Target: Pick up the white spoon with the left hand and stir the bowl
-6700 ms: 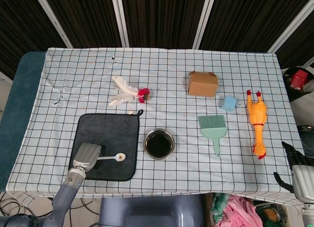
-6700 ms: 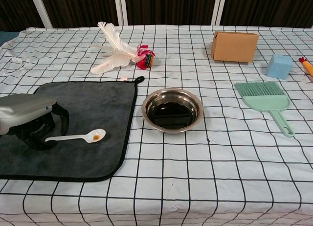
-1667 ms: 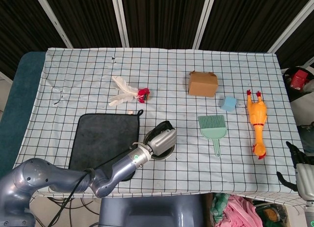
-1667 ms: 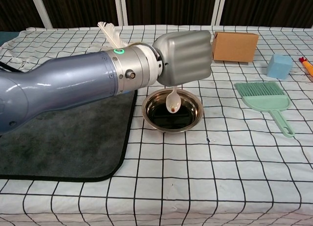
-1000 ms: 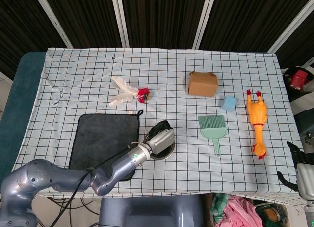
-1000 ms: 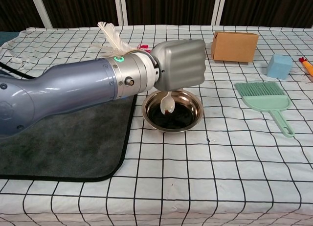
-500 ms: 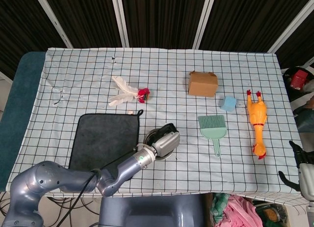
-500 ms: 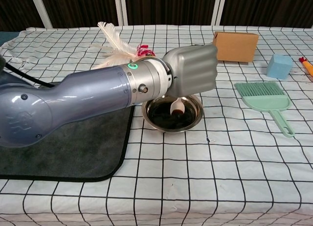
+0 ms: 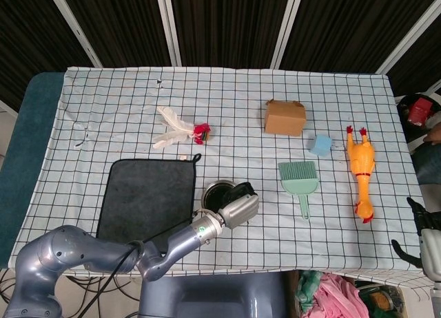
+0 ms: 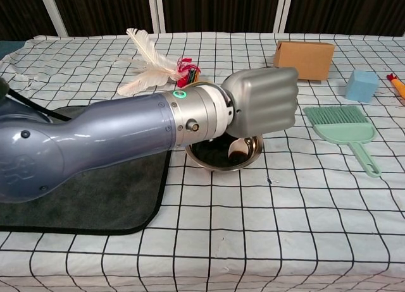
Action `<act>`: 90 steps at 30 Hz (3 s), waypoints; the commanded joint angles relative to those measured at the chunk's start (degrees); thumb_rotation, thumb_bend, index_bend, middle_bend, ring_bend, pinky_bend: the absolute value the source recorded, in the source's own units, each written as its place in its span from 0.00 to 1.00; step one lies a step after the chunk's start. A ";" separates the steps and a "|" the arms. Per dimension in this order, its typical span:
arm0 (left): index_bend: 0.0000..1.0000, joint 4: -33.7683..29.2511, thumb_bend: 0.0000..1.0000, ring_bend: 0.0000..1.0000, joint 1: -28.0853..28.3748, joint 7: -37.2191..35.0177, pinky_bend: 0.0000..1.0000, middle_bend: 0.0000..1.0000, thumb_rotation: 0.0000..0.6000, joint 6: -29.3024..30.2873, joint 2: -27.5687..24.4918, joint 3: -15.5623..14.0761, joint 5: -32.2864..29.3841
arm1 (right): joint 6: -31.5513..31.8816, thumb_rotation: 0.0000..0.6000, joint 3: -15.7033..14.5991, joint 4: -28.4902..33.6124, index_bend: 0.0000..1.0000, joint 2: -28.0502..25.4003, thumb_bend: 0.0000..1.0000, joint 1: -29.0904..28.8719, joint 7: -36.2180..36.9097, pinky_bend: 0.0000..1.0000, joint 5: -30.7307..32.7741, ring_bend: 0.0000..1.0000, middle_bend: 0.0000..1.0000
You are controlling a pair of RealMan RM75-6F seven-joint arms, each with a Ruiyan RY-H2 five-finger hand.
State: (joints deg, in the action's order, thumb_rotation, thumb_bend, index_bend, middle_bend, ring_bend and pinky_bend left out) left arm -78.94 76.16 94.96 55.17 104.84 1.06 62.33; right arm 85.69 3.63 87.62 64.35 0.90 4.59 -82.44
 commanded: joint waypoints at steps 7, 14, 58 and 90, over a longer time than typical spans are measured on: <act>0.74 -4.67 0.52 0.90 -0.44 -0.13 0.86 0.97 1.00 0.29 -2.39 -1.13 1.32 | -0.18 1.00 -0.03 -0.01 0.00 0.20 0.22 -0.09 -0.40 0.26 -0.04 0.18 0.11; 0.74 -7.51 0.52 0.90 -1.26 0.77 0.86 0.97 1.00 1.05 -4.31 -2.20 1.30 | -0.40 1.00 -0.08 0.03 0.00 0.38 0.22 -0.20 -0.67 0.26 -0.07 0.18 0.11; 0.74 -2.69 0.52 0.90 -1.44 2.25 0.86 0.97 1.00 -0.35 -4.86 -2.52 -3.04 | -0.05 1.00 0.46 0.40 0.00 0.35 0.22 0.02 -0.81 0.26 0.77 0.18 0.11; 0.75 2.53 0.52 0.91 4.39 2.86 0.86 0.97 1.00 -2.43 0.87 1.65 -3.81 | -0.54 1.00 0.74 -0.05 0.00 0.30 0.22 -0.09 0.05 0.26 1.25 0.18 0.11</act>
State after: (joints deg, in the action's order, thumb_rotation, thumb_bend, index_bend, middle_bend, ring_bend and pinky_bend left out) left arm -76.12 80.47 97.70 52.74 105.84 2.82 58.70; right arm 85.15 4.37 87.56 64.65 0.80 4.65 -81.19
